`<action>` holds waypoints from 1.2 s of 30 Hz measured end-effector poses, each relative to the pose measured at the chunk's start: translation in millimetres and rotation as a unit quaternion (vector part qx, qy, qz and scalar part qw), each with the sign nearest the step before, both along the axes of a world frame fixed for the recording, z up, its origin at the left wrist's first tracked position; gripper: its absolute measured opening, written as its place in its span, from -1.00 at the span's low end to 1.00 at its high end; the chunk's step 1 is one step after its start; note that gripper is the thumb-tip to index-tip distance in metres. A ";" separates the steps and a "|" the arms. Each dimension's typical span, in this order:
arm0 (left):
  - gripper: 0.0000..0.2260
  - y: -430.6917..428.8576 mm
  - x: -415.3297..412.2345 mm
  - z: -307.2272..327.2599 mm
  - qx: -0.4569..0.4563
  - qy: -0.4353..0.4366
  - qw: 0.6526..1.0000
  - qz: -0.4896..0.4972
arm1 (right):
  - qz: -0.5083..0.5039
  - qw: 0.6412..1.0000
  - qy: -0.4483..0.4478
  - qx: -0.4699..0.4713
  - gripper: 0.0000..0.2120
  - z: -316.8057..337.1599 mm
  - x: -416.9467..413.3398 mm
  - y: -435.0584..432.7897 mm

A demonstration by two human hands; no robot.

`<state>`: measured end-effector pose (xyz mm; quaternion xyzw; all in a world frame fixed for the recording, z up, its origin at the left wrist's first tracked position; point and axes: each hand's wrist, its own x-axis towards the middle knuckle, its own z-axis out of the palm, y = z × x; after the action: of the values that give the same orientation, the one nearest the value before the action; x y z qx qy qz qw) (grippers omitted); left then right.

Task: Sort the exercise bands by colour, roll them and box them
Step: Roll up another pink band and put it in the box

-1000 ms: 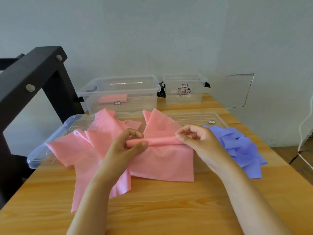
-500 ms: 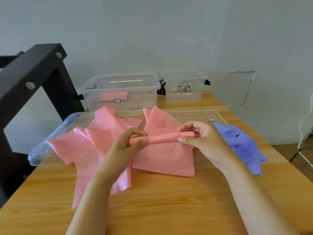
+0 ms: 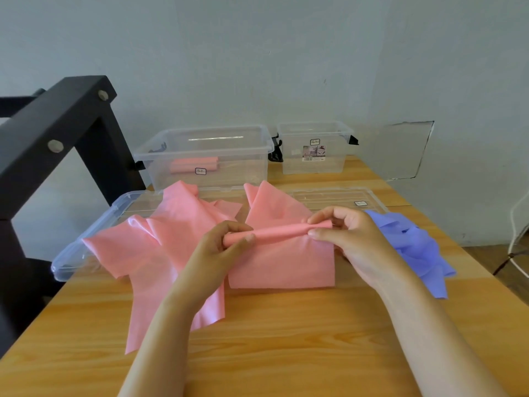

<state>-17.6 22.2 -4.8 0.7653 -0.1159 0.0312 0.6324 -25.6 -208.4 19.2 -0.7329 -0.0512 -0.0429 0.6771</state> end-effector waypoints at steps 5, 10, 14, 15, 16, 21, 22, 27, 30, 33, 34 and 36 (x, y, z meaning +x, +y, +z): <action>-0.91 2.9 1.9 0.9 -0.021 -0.014 1.000 0.002 | 0.026 1.000 0.012 -0.003 -0.79 -1.2 0.6 0.8; -0.77 2.5 0.1 1.9 -0.043 -0.004 0.999 0.000 | 0.031 0.999 0.024 -0.027 -0.84 -4.6 1.1 1.3; -0.84 0.0 0.9 0.2 0.013 0.013 1.000 0.016 | 0.007 0.999 -0.003 -0.042 -0.83 -4.4 1.3 2.5; -0.91 -1.0 1.5 0.4 0.019 0.005 1.000 0.021 | 0.006 0.999 -0.010 -0.046 -0.82 -3.8 1.3 2.9; -0.95 -1.6 1.6 1.2 0.017 -0.002 1.000 0.024 | 0.010 0.999 -0.014 -0.044 -0.80 -3.6 1.5 3.1; -0.82 2.9 0.2 4.3 -0.046 -0.004 0.999 0.020 | 0.034 0.999 0.011 -0.038 -0.88 -5.1 0.9 6.1; -0.80 3.5 -0.5 4.2 -0.050 -0.001 0.999 0.017 | 0.028 0.999 0.006 -0.042 -0.89 -5.4 0.9 6.3; -0.88 1.0 0.5 1.5 -0.022 0.032 0.999 0.009 | 0.016 0.999 -0.032 -0.038 -0.80 -2.1 -0.4 8.9; -0.86 0.2 -0.8 3.8 -0.044 0.001 0.999 0.010 | 0.036 0.998 -0.030 -0.037 -0.79 -3.0 -0.2 8.7; -0.81 2.0 -2.5 6.7 -0.061 -0.023 0.998 0.015 | 0.038 0.997 -0.006 -0.063 -0.88 -7.4 -0.1 9.3; -0.81 3.0 -2.2 6.2 -0.062 -0.022 0.998 0.013 | 0.027 0.997 -0.009 -0.070 -0.90 -8.2 0.3 9.7; -0.83 3.3 -1.5 3.6 -0.053 0.000 0.999 0.011 | 0.011 0.997 -0.031 -0.068 -0.88 -7.3 0.1 11.0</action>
<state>-19.1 25.5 -1.1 0.7321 -0.1061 0.0445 0.6715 -25.5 -197.4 11.9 -0.7750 -0.0832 -0.0543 0.6242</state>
